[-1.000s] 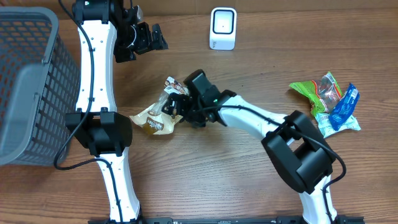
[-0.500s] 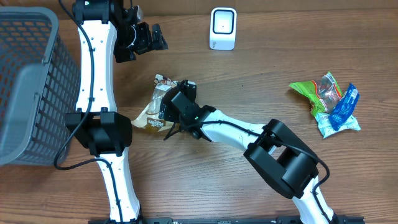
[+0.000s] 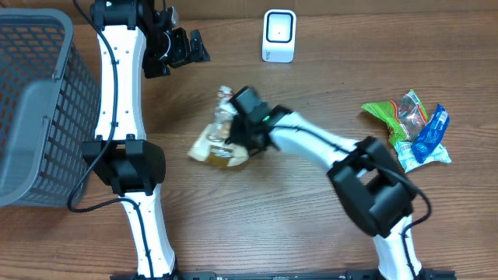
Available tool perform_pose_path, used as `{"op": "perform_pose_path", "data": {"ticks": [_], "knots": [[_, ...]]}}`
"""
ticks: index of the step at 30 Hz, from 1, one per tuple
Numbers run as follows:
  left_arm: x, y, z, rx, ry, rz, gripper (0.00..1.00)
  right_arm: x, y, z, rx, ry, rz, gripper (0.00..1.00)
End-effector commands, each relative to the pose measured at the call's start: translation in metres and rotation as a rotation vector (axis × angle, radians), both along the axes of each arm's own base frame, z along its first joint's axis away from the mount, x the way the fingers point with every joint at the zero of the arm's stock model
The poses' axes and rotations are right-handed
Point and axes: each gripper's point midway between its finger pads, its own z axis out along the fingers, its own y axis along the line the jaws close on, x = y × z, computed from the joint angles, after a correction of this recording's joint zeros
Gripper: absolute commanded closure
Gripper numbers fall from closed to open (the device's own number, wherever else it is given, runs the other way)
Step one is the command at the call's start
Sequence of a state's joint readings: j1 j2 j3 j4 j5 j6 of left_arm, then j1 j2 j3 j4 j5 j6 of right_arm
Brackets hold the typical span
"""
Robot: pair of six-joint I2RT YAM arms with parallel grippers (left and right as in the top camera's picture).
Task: Scan the item barcode
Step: 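Drag the mushroom bag right and set it down mid-table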
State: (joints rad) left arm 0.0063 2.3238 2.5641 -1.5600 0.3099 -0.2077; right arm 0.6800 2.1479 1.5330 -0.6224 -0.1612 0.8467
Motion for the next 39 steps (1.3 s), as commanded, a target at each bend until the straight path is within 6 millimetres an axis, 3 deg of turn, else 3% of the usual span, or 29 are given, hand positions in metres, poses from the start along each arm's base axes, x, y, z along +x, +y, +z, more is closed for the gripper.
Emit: {"op": "perform_pose_path", "data": {"ticks": [1, 5, 8, 11, 13, 16, 20, 23, 26, 29, 34, 39], "knots": [[0.001, -0.002, 0.006, 0.004, -0.018, 0.004, 0.00, 0.005, -0.034, 0.027, -0.015, 0.009, 0.085, 0.96], [0.001, -0.002, 0.006, 0.004, -0.018, 0.004, 0.00, -0.004, -0.073, 0.040, -0.076, 0.025, 0.220, 0.96], [0.001, -0.002, 0.006, 0.004, -0.018, 0.004, 0.00, -0.011, -0.087, 0.041, -0.118, 0.003, 0.384, 0.96], [0.001, -0.002, 0.006, 0.004, -0.018, 0.004, 0.00, -0.015, -0.100, 0.037, -0.197, -0.030, 0.549, 0.86], [0.001, -0.002, 0.006, 0.004, -0.018, 0.004, 0.01, -0.011, -0.114, 0.034, -0.282, -0.039, 0.556, 0.73], [0.001, -0.002, 0.006, 0.004, -0.018, 0.004, 0.00, -0.004, -0.126, 0.034, -0.319, -0.040, 0.518, 0.21], [0.001, -0.002, 0.006, 0.004, -0.018, 0.004, 0.00, 0.001, -0.128, 0.037, -0.186, -0.010, 0.454, 0.00], [0.001, -0.002, 0.006, 0.004, -0.018, 0.004, 0.00, 0.003, -0.114, 0.048, 0.043, 0.017, 0.411, 0.00], [0.001, -0.002, 0.006, 0.004, -0.018, 0.004, 0.00, 0.008, -0.109, 0.048, 0.179, 0.082, 0.241, 0.00], [0.001, -0.002, 0.006, 0.004, -0.018, 0.004, 0.00, 0.008, -0.108, 0.033, 0.214, 0.153, 0.065, 0.00], [0.001, -0.002, 0.006, 0.004, -0.018, 0.004, 0.00, -0.005, -0.093, 0.013, 0.238, 0.225, -0.052, 0.00], [0.001, -0.002, 0.006, 0.004, -0.018, 0.004, 0.00, -0.020, -0.079, 0.008, 0.234, 0.289, -0.110, 0.00]]}}
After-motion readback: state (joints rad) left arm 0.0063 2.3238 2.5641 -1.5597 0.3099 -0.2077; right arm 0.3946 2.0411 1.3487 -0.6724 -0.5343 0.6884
